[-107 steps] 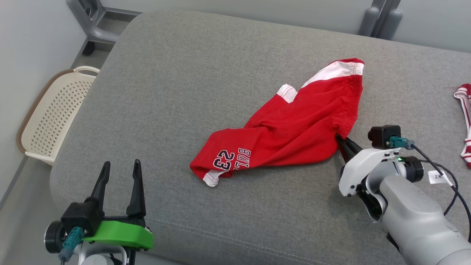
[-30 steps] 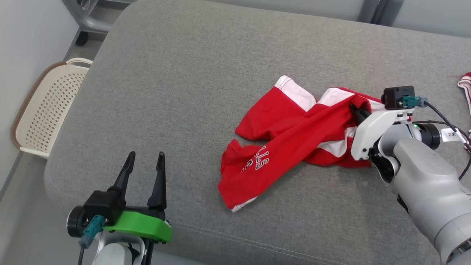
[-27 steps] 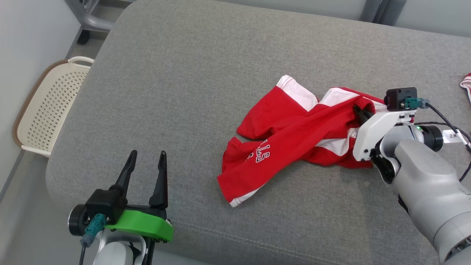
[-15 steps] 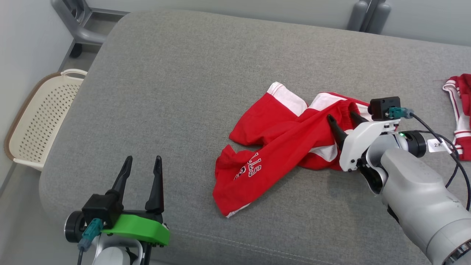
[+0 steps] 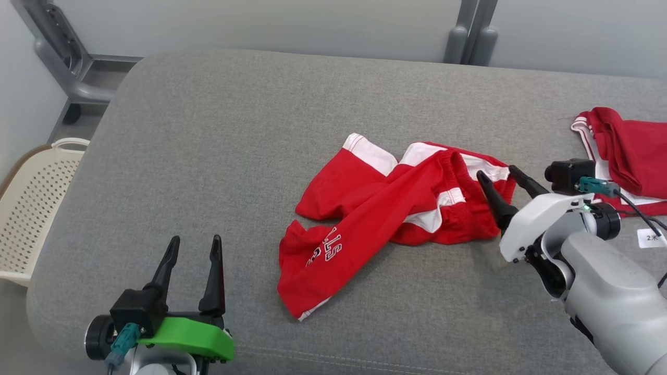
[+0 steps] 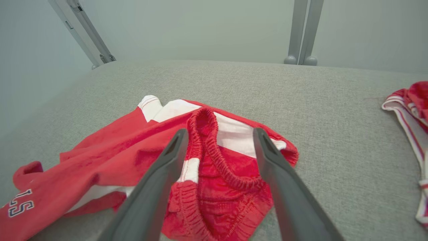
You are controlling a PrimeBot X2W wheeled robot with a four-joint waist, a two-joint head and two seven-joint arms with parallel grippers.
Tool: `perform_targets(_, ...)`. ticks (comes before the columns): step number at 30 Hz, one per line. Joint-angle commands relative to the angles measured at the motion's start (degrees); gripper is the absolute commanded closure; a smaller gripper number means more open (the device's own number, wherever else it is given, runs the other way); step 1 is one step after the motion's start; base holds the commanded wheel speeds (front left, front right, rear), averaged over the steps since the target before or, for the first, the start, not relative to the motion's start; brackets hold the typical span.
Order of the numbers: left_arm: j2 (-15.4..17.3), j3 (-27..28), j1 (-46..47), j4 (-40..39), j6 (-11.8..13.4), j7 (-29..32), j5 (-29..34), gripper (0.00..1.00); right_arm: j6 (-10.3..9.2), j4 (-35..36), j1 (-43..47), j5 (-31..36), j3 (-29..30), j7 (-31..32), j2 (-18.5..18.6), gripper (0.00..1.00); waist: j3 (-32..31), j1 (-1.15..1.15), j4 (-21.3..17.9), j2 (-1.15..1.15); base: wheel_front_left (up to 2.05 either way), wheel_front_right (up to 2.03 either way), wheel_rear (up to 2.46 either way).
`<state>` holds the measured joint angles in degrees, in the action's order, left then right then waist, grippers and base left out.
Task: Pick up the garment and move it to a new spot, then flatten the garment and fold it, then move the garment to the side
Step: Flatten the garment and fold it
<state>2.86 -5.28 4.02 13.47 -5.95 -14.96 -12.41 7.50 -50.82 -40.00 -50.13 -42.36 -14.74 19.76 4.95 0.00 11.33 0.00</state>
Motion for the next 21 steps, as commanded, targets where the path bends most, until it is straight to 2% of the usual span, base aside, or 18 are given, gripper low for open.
perform_targets(1, 0.07, 0.42, -0.79, -0.27, 0.29, -0.21, 0.60, 0.00, -0.02, 1.44, 2.00, 1.21, 1.46, -0.47, 1.10, 0.00, -0.69, 0.00, -1.05, 0.00, 0.00, 0.00, 0.00)
perform_targets(3, 0.07, 0.52, -1.05, -0.34, 0.27, -0.21, 0.63, 0.00, -0.02, 2.68, 2.54, 2.00, 2.87, -0.51, 1.43, 0.00, -0.76, 0.00, -1.27, 0.00, 0.00, 0.00, 0.00)
perform_targets(10, 0.07, 0.35, -2.09, -0.37, 0.04, -0.21, 0.41, 0.00, -0.02, 13.41, 13.05, 10.98, 17.59, -0.54, 0.89, 0.00, -1.49, 0.00, -2.06, 0.00, 0.00, 0.00, 0.00)
perform_targets(15, 0.08, 0.11, -3.15, -0.27, -0.10, -0.22, 0.42, 0.00, -0.02, 20.56, 21.76, 17.98, 27.13, -0.56, -3.07, 0.00, -2.14, 0.00, -2.56, 0.00, 0.00, 0.00, 0.00)
perform_targets(21, 0.08, -0.82, -4.33, -0.81, -0.23, -0.21, 0.00, 0.00, -0.02, 25.75, 27.22, 24.11, 32.61, -0.56, -6.98, 0.00, -2.40, 0.00, -3.40, 0.00, 0.00, 0.00, 0.00)
